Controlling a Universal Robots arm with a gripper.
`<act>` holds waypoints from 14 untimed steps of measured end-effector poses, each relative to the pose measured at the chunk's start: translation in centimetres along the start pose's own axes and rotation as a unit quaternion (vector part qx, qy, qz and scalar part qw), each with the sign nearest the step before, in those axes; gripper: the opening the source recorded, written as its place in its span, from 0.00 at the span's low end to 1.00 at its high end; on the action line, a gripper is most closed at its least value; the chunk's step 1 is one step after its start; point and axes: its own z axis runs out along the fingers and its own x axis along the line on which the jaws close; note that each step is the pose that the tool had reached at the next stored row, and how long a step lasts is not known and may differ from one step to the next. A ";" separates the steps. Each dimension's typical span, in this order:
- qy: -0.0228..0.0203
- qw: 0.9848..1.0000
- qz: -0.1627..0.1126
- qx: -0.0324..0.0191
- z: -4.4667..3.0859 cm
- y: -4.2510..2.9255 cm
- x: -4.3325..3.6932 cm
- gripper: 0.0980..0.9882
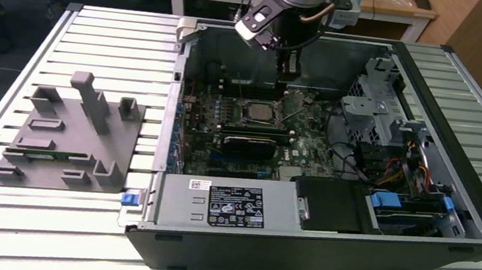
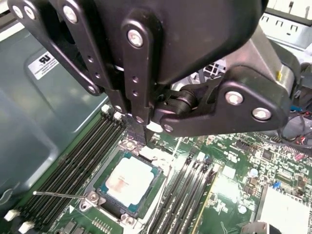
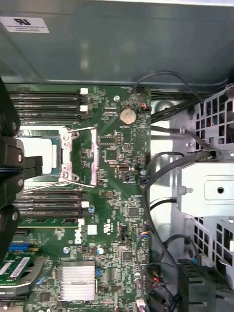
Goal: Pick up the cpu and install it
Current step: 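Close the cpu cover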
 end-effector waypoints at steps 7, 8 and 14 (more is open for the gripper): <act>0.003 1.000 -0.001 0.006 0.16 1.28 -0.06 0.01; 0.003 1.000 -0.002 0.006 0.22 1.35 -0.05 0.01; 0.003 1.000 -0.005 0.006 0.57 1.73 -0.05 0.01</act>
